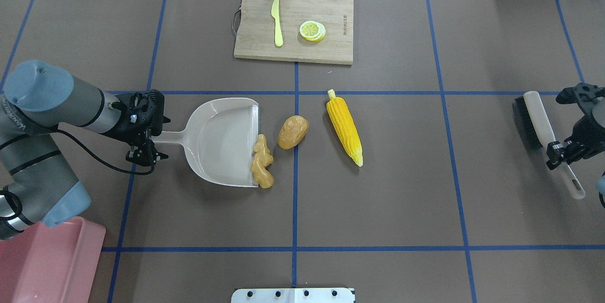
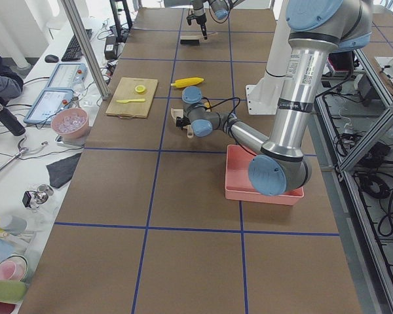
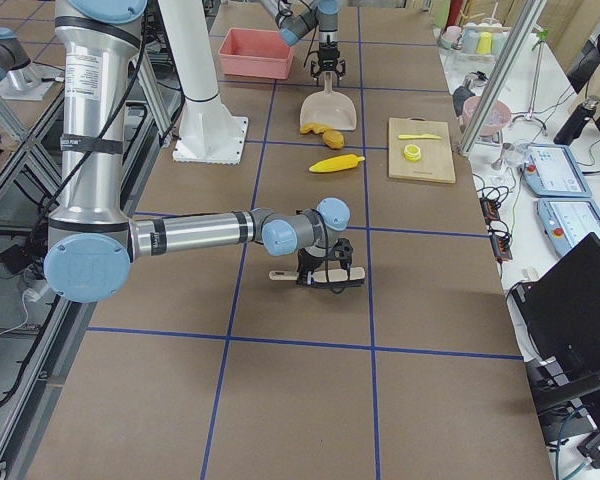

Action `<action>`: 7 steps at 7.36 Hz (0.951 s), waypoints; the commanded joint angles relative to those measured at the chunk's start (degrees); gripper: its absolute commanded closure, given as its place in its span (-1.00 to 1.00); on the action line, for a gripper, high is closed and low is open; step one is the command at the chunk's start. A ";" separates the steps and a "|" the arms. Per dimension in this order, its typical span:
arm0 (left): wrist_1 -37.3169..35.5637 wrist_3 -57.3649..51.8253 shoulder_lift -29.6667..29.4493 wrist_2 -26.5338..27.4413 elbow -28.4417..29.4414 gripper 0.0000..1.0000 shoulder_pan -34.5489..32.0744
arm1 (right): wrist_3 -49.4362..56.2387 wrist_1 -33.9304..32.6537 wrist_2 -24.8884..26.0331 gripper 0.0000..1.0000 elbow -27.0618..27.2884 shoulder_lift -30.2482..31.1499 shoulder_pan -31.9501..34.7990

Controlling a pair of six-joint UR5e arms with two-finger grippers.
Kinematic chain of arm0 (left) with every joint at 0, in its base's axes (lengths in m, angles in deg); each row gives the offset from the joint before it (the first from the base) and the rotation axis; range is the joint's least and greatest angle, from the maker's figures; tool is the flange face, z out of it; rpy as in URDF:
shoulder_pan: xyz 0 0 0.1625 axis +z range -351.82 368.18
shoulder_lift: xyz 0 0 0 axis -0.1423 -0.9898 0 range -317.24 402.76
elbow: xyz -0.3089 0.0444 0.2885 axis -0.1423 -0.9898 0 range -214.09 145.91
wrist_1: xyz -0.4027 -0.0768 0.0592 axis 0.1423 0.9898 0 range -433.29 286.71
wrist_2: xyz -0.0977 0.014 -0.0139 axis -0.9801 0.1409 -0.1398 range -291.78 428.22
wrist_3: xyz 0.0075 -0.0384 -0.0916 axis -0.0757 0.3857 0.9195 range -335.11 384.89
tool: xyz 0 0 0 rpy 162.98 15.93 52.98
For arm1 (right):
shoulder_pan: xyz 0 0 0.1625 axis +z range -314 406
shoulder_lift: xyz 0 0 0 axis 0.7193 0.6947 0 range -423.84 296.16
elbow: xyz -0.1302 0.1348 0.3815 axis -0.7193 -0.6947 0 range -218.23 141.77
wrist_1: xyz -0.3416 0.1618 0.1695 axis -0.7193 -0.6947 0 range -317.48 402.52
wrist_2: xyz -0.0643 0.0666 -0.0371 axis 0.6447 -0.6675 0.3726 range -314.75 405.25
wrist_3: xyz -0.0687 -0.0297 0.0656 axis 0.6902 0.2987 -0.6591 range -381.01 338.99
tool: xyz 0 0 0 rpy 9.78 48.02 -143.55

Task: Sweep and dump trash into bin
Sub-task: 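Grasp the white brush handle with the right gripper and lift it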

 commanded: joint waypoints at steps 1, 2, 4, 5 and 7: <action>1.06 1.95 0.28 -0.22 0.08 -0.86 0.04 | -0.19 -2.38 -2.69 1.00 1.83 -0.41 2.77; 1.16 2.14 0.45 -0.39 0.17 -0.86 0.13 | -0.01 -6.06 -5.32 1.00 3.33 -2.07 4.53; 5.61 4.59 1.07 -0.74 0.35 -0.83 0.13 | -0.53 -7.49 -7.89 1.00 2.21 -7.14 5.42; 7.73 5.04 2.29 -2.57 0.35 -0.83 0.05 | -0.63 -11.59 -9.29 1.00 1.85 -13.01 5.42; 10.38 5.04 4.31 -3.12 0.61 -0.83 0.04 | 0.16 -21.36 -8.34 1.00 -1.38 -25.85 3.42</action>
